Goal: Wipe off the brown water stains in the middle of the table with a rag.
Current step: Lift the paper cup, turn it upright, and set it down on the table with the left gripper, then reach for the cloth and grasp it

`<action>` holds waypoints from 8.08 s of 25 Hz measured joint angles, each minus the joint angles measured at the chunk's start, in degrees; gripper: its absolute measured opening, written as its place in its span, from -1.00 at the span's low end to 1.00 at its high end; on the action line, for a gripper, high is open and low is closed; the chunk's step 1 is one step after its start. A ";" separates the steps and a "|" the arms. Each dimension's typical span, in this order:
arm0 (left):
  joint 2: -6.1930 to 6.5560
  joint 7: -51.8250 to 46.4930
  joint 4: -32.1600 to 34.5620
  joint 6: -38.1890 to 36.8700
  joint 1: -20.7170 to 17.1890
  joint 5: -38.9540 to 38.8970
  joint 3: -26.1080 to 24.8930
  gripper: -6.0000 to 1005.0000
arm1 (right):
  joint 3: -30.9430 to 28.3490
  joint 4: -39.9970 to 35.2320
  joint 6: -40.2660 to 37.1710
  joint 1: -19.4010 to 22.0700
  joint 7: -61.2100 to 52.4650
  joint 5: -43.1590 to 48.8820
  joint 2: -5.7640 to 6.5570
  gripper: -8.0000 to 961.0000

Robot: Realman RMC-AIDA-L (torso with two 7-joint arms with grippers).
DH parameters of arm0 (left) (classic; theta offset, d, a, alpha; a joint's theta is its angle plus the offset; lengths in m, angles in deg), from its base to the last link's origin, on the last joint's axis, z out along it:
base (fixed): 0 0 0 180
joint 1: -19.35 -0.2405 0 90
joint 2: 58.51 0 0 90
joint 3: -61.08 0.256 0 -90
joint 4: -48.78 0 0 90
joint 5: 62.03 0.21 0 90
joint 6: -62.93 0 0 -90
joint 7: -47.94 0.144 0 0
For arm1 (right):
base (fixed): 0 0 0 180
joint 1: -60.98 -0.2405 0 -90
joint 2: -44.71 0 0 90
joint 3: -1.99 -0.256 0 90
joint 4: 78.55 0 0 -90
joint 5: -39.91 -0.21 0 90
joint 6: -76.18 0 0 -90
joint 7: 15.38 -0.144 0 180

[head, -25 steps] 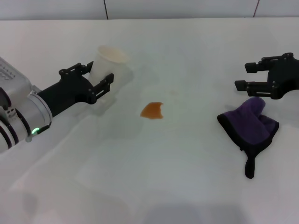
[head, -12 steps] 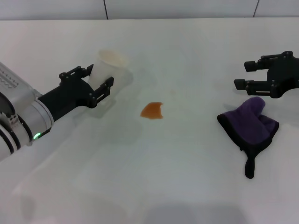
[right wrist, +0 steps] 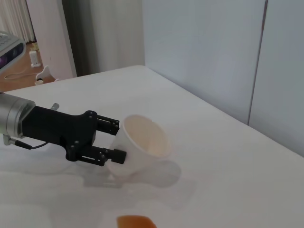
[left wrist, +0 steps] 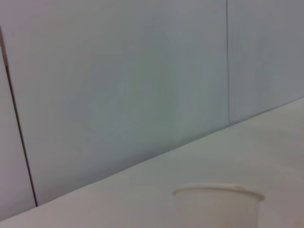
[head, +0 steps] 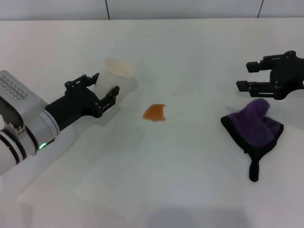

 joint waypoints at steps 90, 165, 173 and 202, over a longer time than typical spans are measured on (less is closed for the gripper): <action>0.22 9.39 2.33 -7.82 -8.49 -2.71 -0.38 0.75 | 0.33 -1.16 0.04 -1.17 -0.93 0.89 -0.04 0.17; 1.15 -40.85 -49.10 -52.38 18.21 33.43 0.49 0.74 | 0.74 4.67 2.53 -0.57 -2.88 0.38 0.15 0.17; 0.93 -40.99 -48.86 -52.44 18.10 32.96 0.45 0.74 | 0.81 6.06 1.79 -0.93 -4.69 3.65 0.13 0.17; 1.00 -41.39 -48.02 -52.48 18.34 31.31 0.45 0.74 | 8.10 -1.21 -3.22 -3.91 -24.28 18.36 -0.17 0.17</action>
